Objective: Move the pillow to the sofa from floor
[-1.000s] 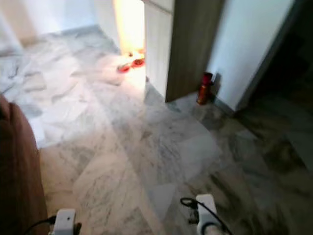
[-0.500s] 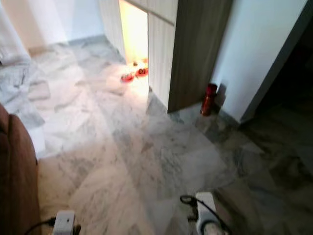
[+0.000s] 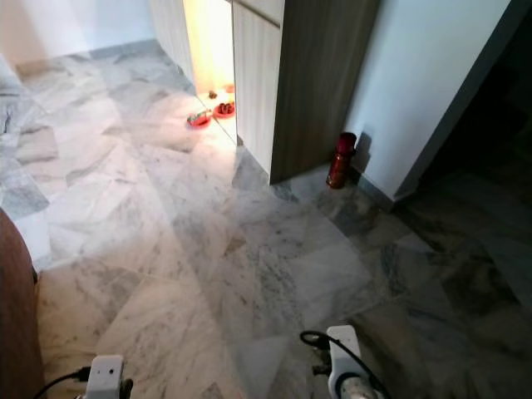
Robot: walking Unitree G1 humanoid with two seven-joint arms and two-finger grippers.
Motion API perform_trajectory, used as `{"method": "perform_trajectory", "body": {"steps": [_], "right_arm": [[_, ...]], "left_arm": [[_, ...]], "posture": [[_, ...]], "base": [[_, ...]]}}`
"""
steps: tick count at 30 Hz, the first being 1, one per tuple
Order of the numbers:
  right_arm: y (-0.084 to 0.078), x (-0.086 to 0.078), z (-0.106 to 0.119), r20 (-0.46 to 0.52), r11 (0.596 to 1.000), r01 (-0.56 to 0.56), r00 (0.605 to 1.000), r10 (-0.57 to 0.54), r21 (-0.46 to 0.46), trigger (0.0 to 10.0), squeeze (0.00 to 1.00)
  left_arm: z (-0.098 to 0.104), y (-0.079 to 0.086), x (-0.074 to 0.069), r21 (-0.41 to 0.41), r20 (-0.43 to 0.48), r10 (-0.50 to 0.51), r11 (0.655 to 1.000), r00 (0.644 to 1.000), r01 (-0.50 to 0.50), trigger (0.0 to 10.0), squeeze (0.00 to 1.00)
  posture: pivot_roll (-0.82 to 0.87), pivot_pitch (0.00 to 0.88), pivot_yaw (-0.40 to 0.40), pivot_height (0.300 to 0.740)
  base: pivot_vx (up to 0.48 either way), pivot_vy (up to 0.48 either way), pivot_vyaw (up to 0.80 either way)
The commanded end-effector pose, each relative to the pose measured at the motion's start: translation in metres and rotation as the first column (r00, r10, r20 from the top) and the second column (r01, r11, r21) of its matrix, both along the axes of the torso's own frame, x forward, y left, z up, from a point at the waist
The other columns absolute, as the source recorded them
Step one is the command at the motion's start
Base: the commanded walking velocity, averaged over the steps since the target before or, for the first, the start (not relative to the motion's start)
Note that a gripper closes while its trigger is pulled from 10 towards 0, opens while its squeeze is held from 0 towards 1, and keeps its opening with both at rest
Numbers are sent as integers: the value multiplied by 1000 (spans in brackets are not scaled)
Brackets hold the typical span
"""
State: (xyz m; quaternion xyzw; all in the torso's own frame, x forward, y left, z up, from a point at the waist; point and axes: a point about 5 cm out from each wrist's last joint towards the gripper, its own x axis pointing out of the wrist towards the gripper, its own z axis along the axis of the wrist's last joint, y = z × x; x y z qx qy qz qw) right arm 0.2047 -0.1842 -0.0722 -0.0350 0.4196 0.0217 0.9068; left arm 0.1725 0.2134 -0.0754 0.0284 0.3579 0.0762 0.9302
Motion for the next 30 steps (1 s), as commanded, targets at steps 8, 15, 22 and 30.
{"method": "perform_trajectory", "body": {"steps": [8, 15, 22, 30], "right_arm": [[-9, -10, -4, -32, 1000, 25, 999, -25, 6, 10000, 0], [-9, -10, -5, -39, 1000, 21, 999, -21, 2, 10000, 0], [-9, -10, -5, -39, 1000, 21, 999, -21, 2, 10000, 0], [-9, -10, -5, -39, 1000, 21, 999, -21, 2, 10000, 0]], "left_arm": [[-3, 3, -7, 7, -27, 17, 1000, 999, -17, 10000, 0], [-3, 4, -7, 7, -27, 18, 1000, 999, -18, 10000, 0], [-3, 4, -7, 7, -27, 18, 1000, 999, -18, 10000, 0], [-3, 4, -7, 7, -27, 18, 1000, 999, -18, 10000, 0]], "posture": [[93, 109, -26, 740], [91, 110, -25, 740], [91, 110, -25, 740], [91, 110, -25, 740]], "base": [[0, 0, 0], [0, 0, 0], [0, 0, 0], [0, 0, 0]]}}
